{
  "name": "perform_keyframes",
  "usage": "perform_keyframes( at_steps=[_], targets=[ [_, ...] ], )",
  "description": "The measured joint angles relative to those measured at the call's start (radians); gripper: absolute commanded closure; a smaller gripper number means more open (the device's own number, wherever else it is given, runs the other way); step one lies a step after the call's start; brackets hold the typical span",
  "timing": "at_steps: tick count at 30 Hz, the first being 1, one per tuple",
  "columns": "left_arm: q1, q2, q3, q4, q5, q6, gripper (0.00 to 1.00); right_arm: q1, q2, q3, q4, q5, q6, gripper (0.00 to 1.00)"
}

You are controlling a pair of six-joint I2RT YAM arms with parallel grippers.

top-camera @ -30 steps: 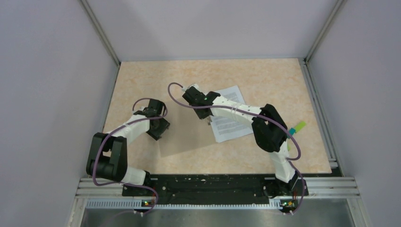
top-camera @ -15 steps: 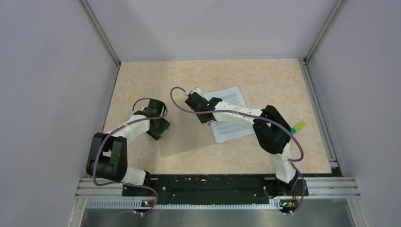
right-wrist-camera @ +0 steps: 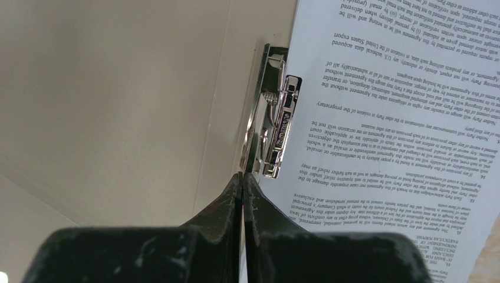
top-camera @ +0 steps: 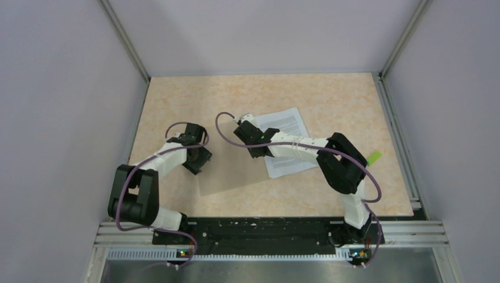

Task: Put the files into the folder

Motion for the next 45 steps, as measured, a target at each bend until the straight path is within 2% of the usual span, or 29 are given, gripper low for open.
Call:
perform_keyframes(
  at_steps=[31, 45],
  targets=[
    [0.0, 0.006, 0.008, -0.008, 0.0, 0.0, 0.4, -0.025, -0.024, -0.104, 0.114, -0.036, 0.027, 1.0],
    [-0.001, 0.004, 0.006, -0.004, -0.001, 0.0, 0.4, -0.068, -0.039, -0.15, 0.166, -0.136, 0.035, 1.0]
  ],
)
